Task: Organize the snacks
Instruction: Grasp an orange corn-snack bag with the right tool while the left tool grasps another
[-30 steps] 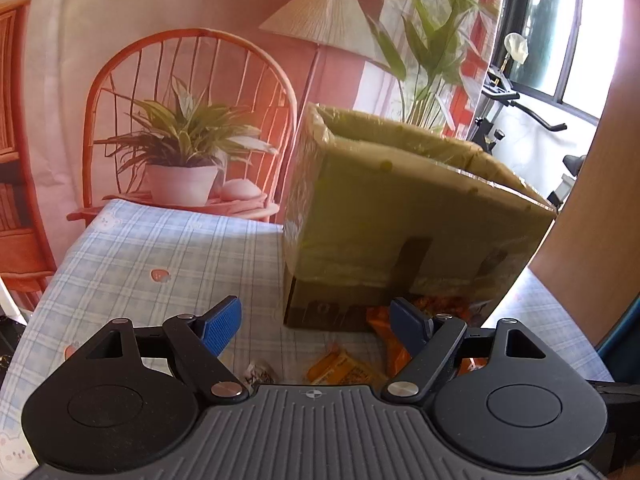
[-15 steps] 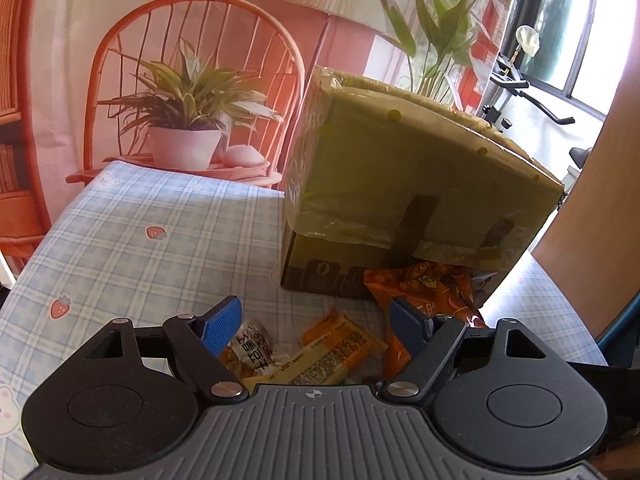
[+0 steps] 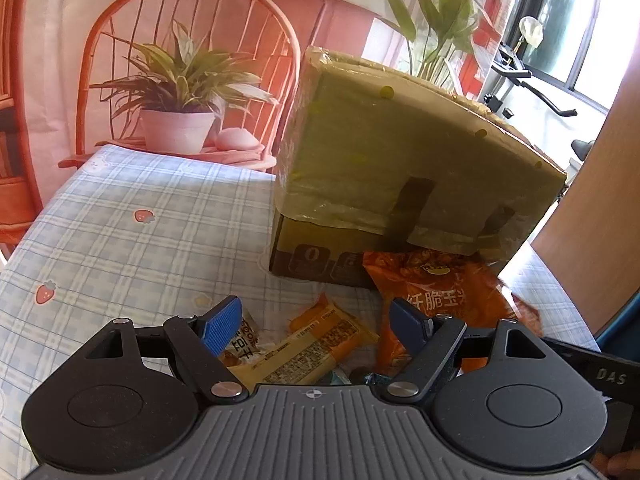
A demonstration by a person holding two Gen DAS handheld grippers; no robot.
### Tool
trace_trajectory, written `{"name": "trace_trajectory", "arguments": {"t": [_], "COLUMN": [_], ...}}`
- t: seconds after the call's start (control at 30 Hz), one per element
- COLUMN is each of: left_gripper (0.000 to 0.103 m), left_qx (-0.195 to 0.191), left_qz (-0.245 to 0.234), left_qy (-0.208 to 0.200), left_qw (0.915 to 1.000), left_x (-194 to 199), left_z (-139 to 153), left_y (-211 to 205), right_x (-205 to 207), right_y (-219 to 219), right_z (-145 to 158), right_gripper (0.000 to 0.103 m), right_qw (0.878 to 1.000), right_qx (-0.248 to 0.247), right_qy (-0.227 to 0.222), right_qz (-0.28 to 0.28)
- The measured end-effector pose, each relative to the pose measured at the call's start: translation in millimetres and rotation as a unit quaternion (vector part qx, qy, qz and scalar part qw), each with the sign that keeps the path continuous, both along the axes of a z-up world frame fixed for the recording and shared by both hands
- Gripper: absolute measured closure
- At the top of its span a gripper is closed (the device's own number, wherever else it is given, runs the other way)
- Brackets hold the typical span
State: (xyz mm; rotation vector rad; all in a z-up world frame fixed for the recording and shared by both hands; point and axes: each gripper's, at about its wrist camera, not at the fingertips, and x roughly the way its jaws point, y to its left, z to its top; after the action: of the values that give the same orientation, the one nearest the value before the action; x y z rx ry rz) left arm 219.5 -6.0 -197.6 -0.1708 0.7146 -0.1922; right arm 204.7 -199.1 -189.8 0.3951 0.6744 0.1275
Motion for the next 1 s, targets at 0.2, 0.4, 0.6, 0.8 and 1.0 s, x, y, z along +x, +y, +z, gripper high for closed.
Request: {"name": "trace_trajectory", "arguments": {"t": [0.2,0.4,0.6,0.8,1.0], "left_gripper": [0.021,0.021,0.021,0.021,0.02], "left_qx": [0.001,-0.001,-0.012,-0.014,-0.018], "left_qz": [-0.022,-0.065,-0.108,-0.121,-0.133], "left_qy": [0.01,0.022,0.043,0.072,0.086], "left_qw": [0.9997,0.9976,0.9932,0.9899,0.9872], "left_x": [8,27,58,85,98], "left_z": [-2,-5,-18,-35,-48], "left_y": [-15,-42,-73,-90,-99], "right_x": [-10,-13,-12,-15,-19], "right_y": [-18,-27,-31,-40,-54], "right_z": [2,-12,-24,-31,-40], "right_gripper": [0.034,0.034,0.034,0.034,0.034], "right_qw": [0.999,0.994,0.991,0.991,0.994], "right_qx": [-0.036,-0.105,-0.13,-0.125,-0.098], "right_qy": [-0.02,-0.024,-0.026,-0.028,-0.021], "right_qz": [-0.021,-0.024,-0.019,-0.023,-0.035]}}
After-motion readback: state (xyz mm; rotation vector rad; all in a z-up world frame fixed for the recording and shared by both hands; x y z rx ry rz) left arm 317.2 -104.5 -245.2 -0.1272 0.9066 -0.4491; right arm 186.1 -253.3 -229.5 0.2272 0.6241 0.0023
